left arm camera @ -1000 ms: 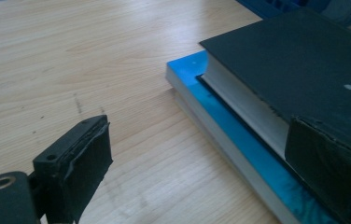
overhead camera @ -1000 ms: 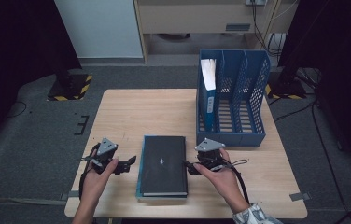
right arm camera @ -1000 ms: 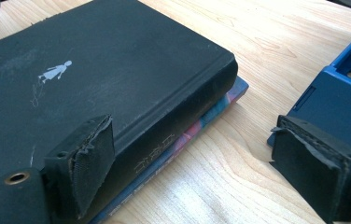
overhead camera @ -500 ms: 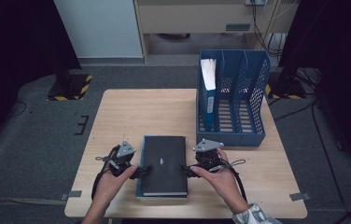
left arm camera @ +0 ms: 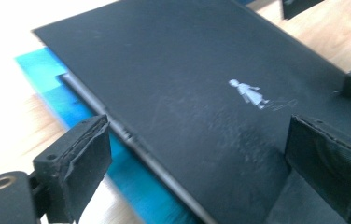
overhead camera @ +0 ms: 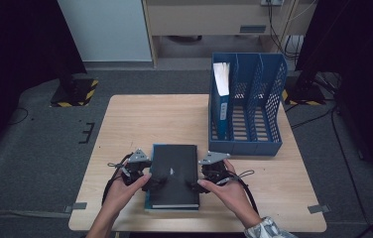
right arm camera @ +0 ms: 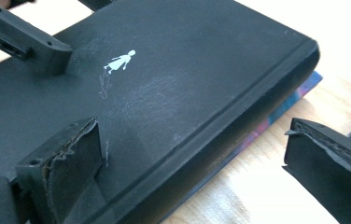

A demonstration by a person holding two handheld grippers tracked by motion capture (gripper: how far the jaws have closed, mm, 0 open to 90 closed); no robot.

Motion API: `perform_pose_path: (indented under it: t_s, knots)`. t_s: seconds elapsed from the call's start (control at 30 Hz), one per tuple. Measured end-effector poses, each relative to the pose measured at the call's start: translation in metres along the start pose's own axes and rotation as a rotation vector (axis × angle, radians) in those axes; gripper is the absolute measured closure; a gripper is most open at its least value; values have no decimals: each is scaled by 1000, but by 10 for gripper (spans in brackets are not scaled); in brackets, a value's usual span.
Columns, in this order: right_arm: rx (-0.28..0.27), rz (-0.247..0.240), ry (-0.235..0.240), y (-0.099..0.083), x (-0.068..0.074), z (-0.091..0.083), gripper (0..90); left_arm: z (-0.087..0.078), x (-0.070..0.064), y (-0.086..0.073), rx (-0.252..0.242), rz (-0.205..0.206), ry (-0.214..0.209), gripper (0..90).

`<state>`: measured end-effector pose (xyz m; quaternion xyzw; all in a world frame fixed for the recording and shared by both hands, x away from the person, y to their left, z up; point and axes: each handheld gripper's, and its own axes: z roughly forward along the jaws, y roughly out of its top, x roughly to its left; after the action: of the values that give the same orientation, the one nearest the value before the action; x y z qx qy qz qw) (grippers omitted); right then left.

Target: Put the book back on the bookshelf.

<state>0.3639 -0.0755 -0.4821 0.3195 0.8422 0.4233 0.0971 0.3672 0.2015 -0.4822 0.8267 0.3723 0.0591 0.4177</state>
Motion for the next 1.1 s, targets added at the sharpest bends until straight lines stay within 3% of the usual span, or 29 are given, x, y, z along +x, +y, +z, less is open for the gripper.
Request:
perform_pose_path:
  t_s: [0.07,0.47,0.63,0.87,0.97,1.1]
  knots:
    - [4,3,9,0,-1,0,43,2,2,2,9,-11,-18,70]
    - [7,71,36,-4,-9,2,22,16,7,16,27,31,-59,69]
    - [12,141,74,-7,-11,6,2,21,6,20,32,38,-64,66]
    - [1,154,74,-7,-14,8,1,21,7,21,41,39,-69,65]
    - [-7,198,77,-9,-17,10,1,22,7,21,43,39,-70,65]
    - [-3,218,78,-9,-18,11,1,21,7,20,36,40,-68,66]
